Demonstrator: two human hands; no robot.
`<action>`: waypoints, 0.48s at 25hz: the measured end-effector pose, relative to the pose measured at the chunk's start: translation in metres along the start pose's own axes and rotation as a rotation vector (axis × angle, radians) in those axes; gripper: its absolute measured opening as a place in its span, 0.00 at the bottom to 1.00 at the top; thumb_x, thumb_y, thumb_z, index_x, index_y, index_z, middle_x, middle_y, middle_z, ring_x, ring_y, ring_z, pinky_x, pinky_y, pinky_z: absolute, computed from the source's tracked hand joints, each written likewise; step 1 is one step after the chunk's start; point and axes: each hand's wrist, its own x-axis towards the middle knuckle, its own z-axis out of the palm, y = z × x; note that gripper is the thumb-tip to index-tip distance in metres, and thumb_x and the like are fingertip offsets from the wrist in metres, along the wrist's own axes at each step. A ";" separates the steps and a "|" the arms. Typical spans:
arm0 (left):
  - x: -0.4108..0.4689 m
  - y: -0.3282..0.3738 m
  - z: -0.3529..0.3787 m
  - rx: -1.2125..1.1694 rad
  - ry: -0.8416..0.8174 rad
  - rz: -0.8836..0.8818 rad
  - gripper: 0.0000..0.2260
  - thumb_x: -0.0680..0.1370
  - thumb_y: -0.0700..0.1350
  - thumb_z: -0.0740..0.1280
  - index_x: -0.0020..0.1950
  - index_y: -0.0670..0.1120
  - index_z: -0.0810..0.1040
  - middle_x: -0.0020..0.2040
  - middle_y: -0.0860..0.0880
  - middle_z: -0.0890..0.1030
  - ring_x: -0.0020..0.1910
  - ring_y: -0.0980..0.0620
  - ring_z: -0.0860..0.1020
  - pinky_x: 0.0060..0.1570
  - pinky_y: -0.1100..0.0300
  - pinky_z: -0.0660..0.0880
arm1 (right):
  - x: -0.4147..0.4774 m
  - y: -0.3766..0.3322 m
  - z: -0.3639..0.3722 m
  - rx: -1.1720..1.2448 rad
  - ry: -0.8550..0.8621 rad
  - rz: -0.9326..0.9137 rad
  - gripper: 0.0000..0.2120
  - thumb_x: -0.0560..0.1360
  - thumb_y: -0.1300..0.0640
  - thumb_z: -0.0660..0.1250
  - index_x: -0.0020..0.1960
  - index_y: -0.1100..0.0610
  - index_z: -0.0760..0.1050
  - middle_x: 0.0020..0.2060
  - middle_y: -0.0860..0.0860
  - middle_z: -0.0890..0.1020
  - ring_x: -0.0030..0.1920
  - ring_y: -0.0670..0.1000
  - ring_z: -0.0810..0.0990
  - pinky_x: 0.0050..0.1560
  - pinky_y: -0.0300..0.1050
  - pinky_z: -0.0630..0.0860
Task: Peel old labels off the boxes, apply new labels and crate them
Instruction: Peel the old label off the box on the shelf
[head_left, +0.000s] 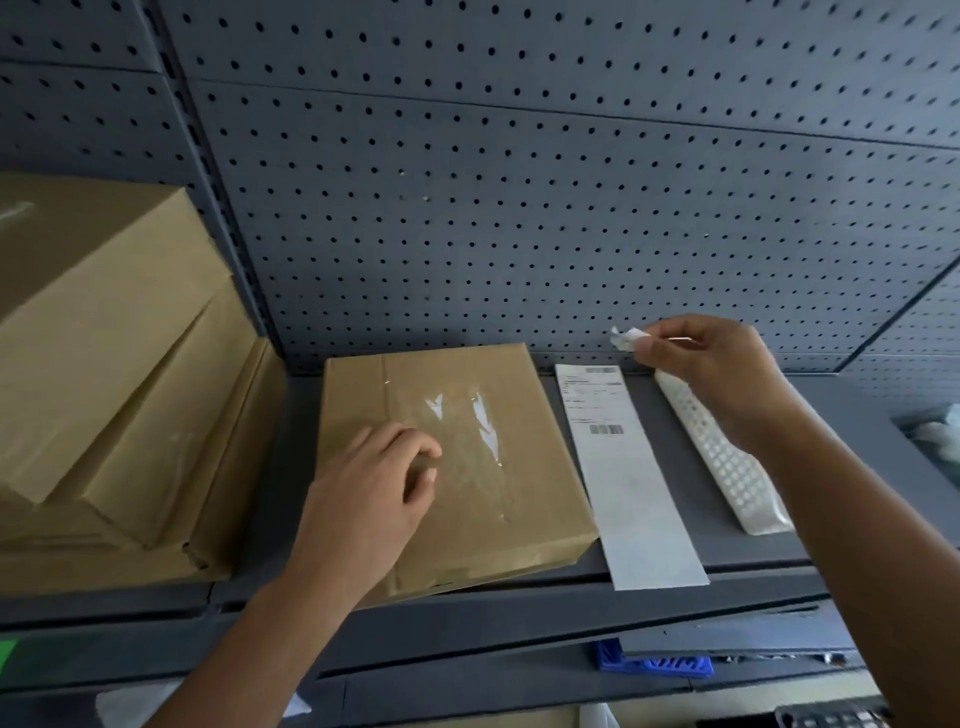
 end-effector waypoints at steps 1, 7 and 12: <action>0.000 0.002 -0.001 -0.002 -0.004 0.004 0.08 0.78 0.49 0.69 0.57 0.57 0.78 0.54 0.65 0.75 0.53 0.64 0.73 0.42 0.72 0.65 | 0.004 0.006 -0.017 -0.047 0.058 0.016 0.03 0.72 0.53 0.75 0.43 0.52 0.84 0.39 0.48 0.86 0.42 0.49 0.84 0.51 0.46 0.78; 0.012 0.028 -0.002 -0.045 -0.074 0.039 0.06 0.79 0.51 0.67 0.56 0.61 0.77 0.52 0.69 0.72 0.49 0.74 0.69 0.36 0.73 0.65 | 0.032 0.073 -0.093 -0.460 0.324 0.101 0.08 0.77 0.57 0.67 0.49 0.59 0.84 0.45 0.55 0.86 0.40 0.47 0.84 0.48 0.53 0.82; 0.023 0.028 0.009 -0.092 -0.094 0.035 0.07 0.78 0.48 0.70 0.53 0.60 0.78 0.52 0.65 0.77 0.47 0.67 0.72 0.39 0.71 0.66 | 0.047 0.114 -0.097 -0.684 0.339 0.062 0.10 0.74 0.68 0.63 0.44 0.60 0.84 0.41 0.55 0.86 0.38 0.54 0.84 0.44 0.54 0.83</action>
